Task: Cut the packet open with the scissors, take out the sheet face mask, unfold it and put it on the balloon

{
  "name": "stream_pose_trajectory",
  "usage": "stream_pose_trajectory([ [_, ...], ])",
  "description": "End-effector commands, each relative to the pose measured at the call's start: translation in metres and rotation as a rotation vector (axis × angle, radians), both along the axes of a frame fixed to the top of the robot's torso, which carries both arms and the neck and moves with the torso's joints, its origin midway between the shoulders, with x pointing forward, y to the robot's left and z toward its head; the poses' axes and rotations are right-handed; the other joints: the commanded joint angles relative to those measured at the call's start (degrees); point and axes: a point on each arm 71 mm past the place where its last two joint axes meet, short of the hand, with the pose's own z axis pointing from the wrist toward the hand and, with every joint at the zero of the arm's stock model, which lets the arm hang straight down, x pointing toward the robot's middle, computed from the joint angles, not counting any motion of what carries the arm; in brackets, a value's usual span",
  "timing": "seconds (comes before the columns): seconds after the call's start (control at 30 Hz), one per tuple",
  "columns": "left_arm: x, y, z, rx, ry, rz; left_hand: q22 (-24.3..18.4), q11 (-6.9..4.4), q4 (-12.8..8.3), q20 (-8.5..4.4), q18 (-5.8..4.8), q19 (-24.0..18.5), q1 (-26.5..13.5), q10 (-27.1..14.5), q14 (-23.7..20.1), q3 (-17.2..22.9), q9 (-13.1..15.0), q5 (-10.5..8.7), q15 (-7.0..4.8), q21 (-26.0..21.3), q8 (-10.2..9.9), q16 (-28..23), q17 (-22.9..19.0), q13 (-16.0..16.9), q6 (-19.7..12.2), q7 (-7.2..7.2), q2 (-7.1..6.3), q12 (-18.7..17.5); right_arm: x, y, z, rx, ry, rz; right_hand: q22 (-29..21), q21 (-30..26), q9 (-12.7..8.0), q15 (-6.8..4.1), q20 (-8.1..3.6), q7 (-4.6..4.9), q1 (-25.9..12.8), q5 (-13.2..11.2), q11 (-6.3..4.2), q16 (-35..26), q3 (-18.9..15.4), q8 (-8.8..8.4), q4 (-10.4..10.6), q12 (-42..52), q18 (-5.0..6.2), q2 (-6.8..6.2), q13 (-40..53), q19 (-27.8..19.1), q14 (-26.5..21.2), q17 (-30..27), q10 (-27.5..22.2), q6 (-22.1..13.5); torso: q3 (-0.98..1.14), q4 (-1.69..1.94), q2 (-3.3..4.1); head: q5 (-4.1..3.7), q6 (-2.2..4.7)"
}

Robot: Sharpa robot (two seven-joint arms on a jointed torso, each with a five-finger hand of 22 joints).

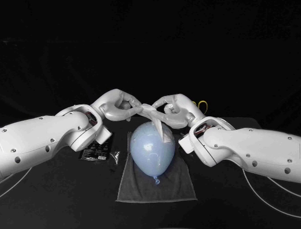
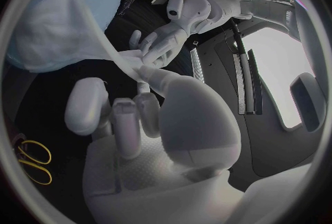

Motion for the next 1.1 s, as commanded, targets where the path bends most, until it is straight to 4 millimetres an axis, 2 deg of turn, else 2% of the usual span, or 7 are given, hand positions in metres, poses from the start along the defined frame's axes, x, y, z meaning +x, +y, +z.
stream_pose_trajectory([
  [0.03,0.001,0.001,0.001,-0.010,-0.006,0.022,0.1,-0.26,-0.5,-0.35,0.95,0.0,0.4,0.3,0.2,0.1,1.2,0.14,-0.29,0.4,0.5,0.3,0.1,-0.1,0.2,0.20,-0.09,0.1,-0.004,0.002,0.001,0.013,-0.004,0.055,8.9,0.4,0.2,0.35,0.32,0.15,0.7,0.4,0.44,0.4,0.1,0.26,-0.8,0.3,0.33,-0.18,5.7,0.1,6.0,15.1,0.1,0.4,-0.05,0.01,-0.02,0.03,0.07],
  [0.33,0.004,0.001,0.001,-0.014,-0.013,0.034,0.1,-0.29,-0.7,-0.38,0.95,0.0,0.4,0.4,0.2,0.2,1.2,0.14,-0.32,0.5,0.5,0.3,0.1,-0.1,0.2,0.22,-0.05,0.0,-0.012,0.011,0.000,0.027,0.022,0.161,8.9,0.4,0.3,0.46,0.40,0.35,0.5,0.3,0.59,0.4,0.0,0.10,-1.8,0.0,0.34,-0.76,5.5,0.0,6.0,15.0,-0.1,0.3,-0.04,0.00,-0.05,0.13,0.45],
  [0.7,0.005,-0.001,0.002,-0.043,-0.015,0.052,0.1,-0.30,-0.7,-0.40,0.95,0.1,0.4,0.4,0.3,0.3,1.3,0.13,-0.34,0.5,0.6,0.2,0.1,-0.1,0.2,0.24,0.01,0.0,-0.019,0.027,-0.004,0.029,0.077,0.286,8.3,-1.9,-0.6,1.29,1.05,1.34,-1.4,-0.8,1.53,0.0,-0.5,-2.61,-2.5,-0.9,0.67,-1.02,4.6,-1.1,5.7,14.0,-1.3,-1.2,-0.03,0.02,-0.03,0.18,0.80],
  [1.1,0.007,0.000,0.002,-0.104,0.024,0.081,0.2,-0.26,-0.7,-0.45,0.95,0.1,0.2,0.5,0.5,0.4,1.3,0.13,-0.35,0.6,0.6,0.3,0.4,-0.2,0.1,0.28,0.19,-0.1,-0.020,0.027,-0.009,0.016,0.104,0.306,8.1,-2.7,-0.9,1.51,1.28,1.54,-2.2,-0.9,1.74,-0.1,-1.0,-3.44,-2.3,-1.2,0.81,-1.16,4.3,-1.4,5.6,13.7,-1.7,-1.2,-0.03,0.02,-0.02,0.22,0.74],
])
